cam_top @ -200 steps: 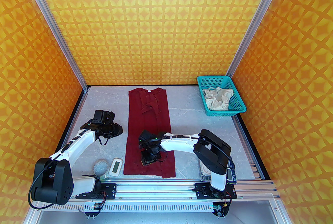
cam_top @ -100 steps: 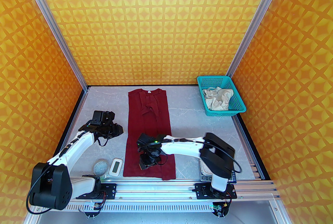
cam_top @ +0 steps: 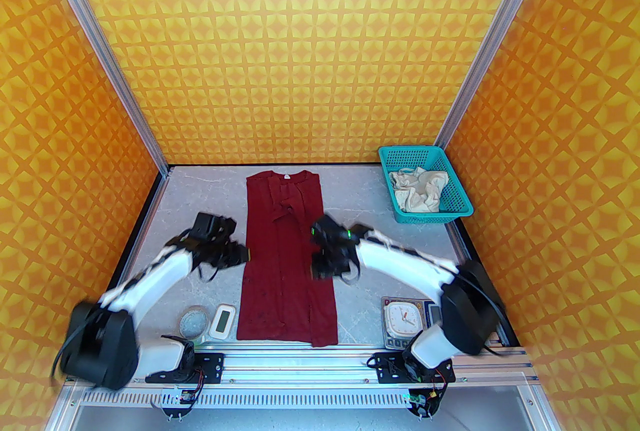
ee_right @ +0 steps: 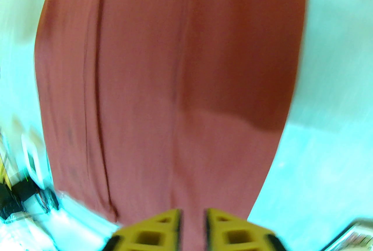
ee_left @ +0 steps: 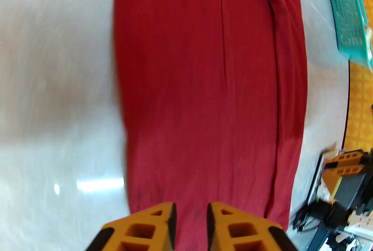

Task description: Fold and stack the mixed laundry pile

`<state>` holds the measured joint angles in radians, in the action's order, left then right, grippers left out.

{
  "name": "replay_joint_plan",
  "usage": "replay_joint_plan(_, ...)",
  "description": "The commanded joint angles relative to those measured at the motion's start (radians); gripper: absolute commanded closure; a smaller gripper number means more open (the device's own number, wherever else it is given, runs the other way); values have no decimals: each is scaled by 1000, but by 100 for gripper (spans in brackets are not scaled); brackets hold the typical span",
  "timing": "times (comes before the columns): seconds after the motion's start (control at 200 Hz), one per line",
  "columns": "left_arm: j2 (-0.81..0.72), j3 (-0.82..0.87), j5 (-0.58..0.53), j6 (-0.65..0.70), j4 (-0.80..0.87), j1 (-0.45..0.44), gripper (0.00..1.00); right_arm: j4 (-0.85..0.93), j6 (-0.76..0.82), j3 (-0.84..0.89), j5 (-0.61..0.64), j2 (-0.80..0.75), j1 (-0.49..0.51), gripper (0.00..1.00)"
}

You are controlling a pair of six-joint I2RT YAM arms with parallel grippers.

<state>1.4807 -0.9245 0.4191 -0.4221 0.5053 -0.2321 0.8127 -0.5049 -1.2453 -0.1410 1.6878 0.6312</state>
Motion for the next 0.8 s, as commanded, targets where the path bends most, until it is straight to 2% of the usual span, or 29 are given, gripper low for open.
replay_joint_plan(0.0, 148, -139, -26, 39, -138, -2, 84, -139, 106, -154, 95, 120, -79, 96)
replay_joint_plan(0.03, 194, -174, -34, 43, -152, -1, 86, -163, 124, -196, 114, 159, -97, 100)
replay_joint_plan(0.185, 391, -325, -37, 36, -186, -2, 88, -219, 175, -449, 104, 415, -187, 100)
replay_joint_plan(0.305, 454, -391, -35, 39, -176, -1, 89, -176, 208, -670, 83, 612, -222, 100)
replay_joint_plan(0.59, 399, -357, -33, 47, -158, -1, 87, -38, 152, -1066, 38, 945, -274, 100)
replay_joint_plan(0.795, 273, -274, -19, 29, -139, -2, 80, -17, 21, -1118, 92, 1011, -333, 100)
